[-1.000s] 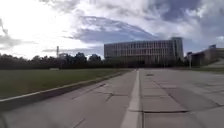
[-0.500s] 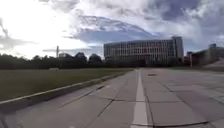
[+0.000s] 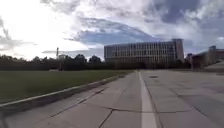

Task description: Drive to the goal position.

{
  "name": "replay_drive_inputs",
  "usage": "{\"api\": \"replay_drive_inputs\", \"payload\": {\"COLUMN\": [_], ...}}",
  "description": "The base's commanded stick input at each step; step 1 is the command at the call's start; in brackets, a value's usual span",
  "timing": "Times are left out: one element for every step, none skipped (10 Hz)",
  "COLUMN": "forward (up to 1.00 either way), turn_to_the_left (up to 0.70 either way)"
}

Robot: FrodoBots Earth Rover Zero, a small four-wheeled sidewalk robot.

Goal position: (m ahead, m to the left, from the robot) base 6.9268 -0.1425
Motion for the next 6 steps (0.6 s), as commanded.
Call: {"api": "replay_drive_inputs", "payload": {"forward": [0.7,0.7,0.7,0.7,0.7,0.7], "turn_to_the_left": [-0.16,-0.11,-0.06,-0.01,0.0,0.0]}}
